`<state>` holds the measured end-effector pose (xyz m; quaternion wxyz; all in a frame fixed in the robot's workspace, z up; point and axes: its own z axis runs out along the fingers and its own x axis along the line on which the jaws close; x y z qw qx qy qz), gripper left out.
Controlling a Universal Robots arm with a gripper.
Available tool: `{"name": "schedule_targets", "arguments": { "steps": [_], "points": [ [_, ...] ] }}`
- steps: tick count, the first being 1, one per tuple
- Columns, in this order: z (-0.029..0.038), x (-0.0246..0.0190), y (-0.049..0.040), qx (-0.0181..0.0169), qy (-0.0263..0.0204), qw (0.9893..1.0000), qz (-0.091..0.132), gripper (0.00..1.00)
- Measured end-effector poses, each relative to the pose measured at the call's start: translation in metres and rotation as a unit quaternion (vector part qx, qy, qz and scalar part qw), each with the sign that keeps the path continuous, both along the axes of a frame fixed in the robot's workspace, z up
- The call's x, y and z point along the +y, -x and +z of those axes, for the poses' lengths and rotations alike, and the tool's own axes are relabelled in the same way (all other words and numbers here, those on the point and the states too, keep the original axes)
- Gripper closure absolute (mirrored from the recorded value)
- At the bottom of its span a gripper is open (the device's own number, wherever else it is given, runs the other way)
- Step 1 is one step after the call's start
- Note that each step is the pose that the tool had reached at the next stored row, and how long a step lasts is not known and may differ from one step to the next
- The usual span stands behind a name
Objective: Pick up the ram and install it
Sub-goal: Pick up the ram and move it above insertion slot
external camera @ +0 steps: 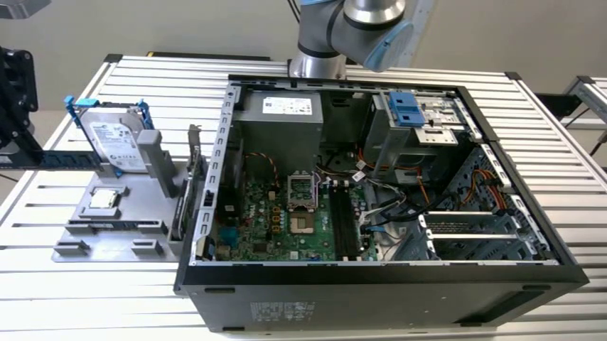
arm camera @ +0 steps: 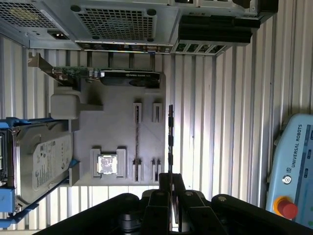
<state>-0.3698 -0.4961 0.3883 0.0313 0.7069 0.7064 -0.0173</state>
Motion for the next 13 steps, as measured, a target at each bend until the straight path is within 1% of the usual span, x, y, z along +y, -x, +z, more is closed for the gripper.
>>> {"name": "schedule_targets", "arguments": {
  "steps": [3, 6, 9, 13],
  "points": [
    [0.0002, 0.0, -0.0005, 0.0001, 0.0001, 1.0, 0.0, 1.0],
    [0.0001, 0.0, -0.0036, 0.0, 0.0001, 1.0, 0.0, 1.0],
    [0.0001, 0.0, -0.009, 0.0, 0.0, 1.0, 0.0, 1.0],
    [0.0, 0.0, -0.0186, 0.0, 0.0, 1.0, 0.0, 1.0]
  ]
}}
